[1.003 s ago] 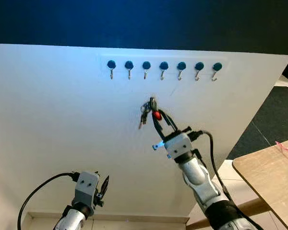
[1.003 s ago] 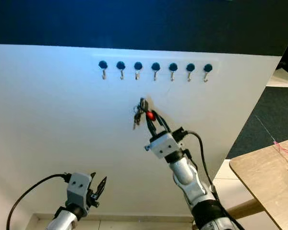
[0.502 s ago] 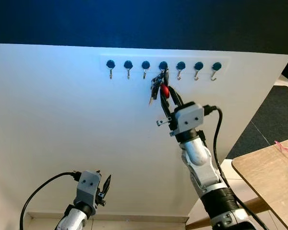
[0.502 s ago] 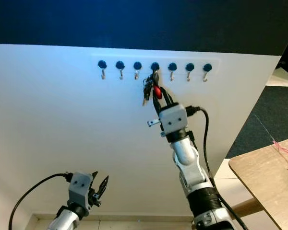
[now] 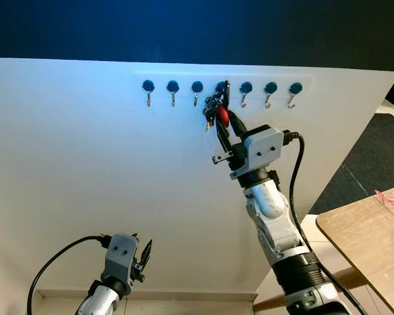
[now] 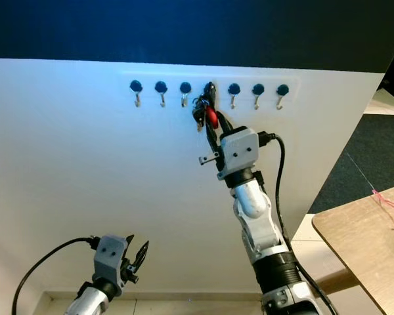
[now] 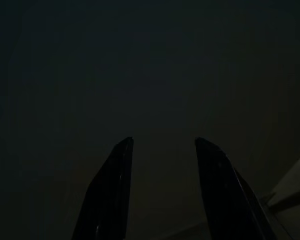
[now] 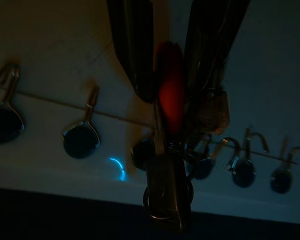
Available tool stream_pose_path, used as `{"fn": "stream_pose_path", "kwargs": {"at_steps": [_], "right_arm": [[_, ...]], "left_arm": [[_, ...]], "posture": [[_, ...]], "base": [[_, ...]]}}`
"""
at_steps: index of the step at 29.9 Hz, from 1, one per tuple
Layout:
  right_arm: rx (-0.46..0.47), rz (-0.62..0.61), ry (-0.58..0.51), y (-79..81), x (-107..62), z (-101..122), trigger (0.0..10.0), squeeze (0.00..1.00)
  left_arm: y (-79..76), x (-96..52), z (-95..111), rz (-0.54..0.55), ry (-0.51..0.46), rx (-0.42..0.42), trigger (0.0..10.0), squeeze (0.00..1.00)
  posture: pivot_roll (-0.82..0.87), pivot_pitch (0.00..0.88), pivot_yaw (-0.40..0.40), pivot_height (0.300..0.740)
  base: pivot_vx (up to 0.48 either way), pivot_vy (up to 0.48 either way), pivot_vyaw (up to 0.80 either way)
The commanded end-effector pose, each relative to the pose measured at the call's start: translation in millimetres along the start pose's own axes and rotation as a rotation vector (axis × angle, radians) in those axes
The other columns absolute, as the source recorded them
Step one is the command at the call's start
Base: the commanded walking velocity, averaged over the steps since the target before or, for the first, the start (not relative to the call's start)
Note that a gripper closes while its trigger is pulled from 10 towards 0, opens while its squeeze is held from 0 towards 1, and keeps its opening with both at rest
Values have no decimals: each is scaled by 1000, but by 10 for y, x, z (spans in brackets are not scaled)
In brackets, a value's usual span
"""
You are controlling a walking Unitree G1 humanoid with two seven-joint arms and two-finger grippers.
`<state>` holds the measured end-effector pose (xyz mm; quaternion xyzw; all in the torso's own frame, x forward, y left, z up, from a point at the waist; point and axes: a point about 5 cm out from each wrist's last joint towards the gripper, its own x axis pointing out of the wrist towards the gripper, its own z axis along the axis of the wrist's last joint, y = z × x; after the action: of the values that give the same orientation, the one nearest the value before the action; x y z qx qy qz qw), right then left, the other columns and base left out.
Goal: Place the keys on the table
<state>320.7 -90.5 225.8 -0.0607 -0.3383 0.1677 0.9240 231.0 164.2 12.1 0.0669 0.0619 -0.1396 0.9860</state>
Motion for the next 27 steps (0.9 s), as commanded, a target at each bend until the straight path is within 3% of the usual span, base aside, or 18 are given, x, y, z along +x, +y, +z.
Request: {"fn": "stream_pose_path", "kwargs": {"at_steps": [1, 4, 11, 21, 27], "right_arm": [[12, 14, -195, 21, 173, 388, 10000, 0], [26, 80, -200, 126, 179, 407, 10000, 0], [34, 114, -201, 205, 137, 405, 10000, 0], [9, 70, -199, 131, 93, 405, 10000, 0], [25, 125, -143, 196, 18, 309, 10000, 0]], "left_arm": [[-37, -7, -1, -8, -4, 0, 10000, 0], [-32, -13, -4, -4, -3, -1, 10000, 0], [-27, -28, -7, 1, -3, -1, 10000, 0], [-28, -39, -13, -1, 0, -2, 10000, 0], [-37, -37, -21, -7, 4, -2, 10000, 0]], "posture": [[71, 0, -38, 740], [75, 0, -40, 740], [78, 0, -41, 740], [72, 0, -36, 740], [71, 0, -34, 740]], "base": [[0, 0, 0], [0, 0, 0], [0, 0, 0], [0, 0, 0], [0, 0, 0]]}}
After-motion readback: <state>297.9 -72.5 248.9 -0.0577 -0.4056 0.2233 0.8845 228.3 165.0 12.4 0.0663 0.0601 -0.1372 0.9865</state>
